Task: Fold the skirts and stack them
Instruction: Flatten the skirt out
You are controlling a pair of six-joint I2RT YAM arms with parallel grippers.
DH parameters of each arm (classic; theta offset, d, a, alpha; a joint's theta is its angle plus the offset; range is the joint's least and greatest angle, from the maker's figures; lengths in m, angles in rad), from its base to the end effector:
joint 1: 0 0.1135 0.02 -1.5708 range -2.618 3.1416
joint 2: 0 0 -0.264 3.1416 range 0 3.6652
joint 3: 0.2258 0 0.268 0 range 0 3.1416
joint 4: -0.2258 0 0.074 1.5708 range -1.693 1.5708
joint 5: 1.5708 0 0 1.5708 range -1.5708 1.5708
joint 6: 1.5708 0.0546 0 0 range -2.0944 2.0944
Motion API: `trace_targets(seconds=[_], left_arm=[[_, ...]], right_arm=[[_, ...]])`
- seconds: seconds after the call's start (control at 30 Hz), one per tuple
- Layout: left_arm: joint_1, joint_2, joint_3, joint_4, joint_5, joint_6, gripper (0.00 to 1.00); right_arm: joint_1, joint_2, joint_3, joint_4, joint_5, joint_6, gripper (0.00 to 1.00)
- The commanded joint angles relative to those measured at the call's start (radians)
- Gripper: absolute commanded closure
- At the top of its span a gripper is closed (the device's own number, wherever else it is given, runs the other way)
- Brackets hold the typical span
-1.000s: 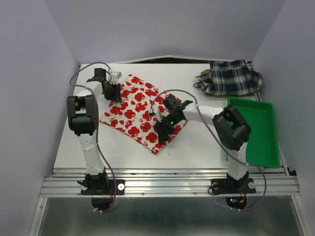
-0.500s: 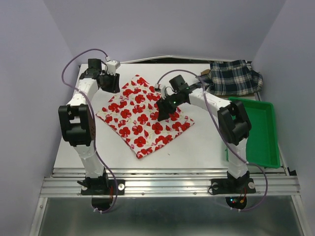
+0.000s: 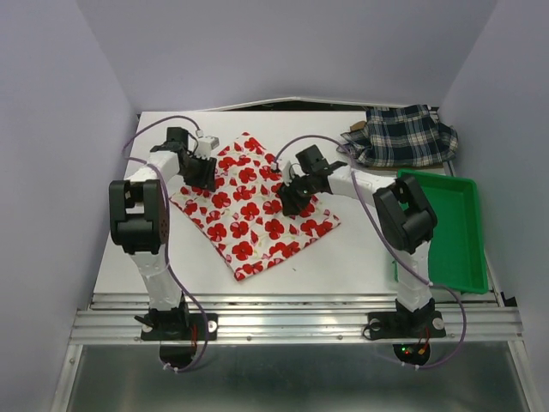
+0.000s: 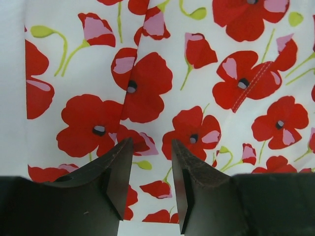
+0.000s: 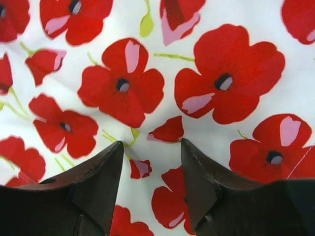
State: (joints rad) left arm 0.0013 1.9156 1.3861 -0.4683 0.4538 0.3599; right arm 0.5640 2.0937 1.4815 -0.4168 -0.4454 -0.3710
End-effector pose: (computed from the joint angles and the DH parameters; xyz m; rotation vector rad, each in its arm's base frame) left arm 0.4317 -0.0234 0.1784 0.6056 2.3996 -0.4302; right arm 0.3793 0.2677 0.1356 -1.3039 2.2239 0.6488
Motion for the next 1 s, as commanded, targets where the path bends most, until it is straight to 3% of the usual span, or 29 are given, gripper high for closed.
trace_targets(seconds=[0.0,0.2,0.4,0.57,0.7,0.97], left_arm=[[-0.076,0.066,0.036,0.0,-0.006,0.013,0.52],[-0.194,0.172,0.094,0.005,0.023,0.004,0.52],[-0.267,0.155,0.042,-0.003,0.081,0.031,0.52],[-0.262,0.059,0.025,-0.097,0.173,0.128,0.49],[-0.236,-0.003,0.138,-0.207,0.247,0.229,0.44],[-0.159,0.1,0.45,-0.322,0.266,0.281,0.4]], right_arm=[[0.013,-0.012,-0.197,-0.169,-0.008,0.0,0.44],[0.056,-0.122,-0.345,-0.278,-0.186,-0.009,0.45],[0.074,-0.155,-0.328,-0.346,-0.493,-0.031,0.44],[0.041,-0.184,-0.123,-0.418,-0.504,-0.059,0.43],[-0.104,-0.141,0.113,-0.422,-0.458,-0.066,0.44],[-0.262,0.182,0.669,-0.409,-0.193,-0.066,0.43]])
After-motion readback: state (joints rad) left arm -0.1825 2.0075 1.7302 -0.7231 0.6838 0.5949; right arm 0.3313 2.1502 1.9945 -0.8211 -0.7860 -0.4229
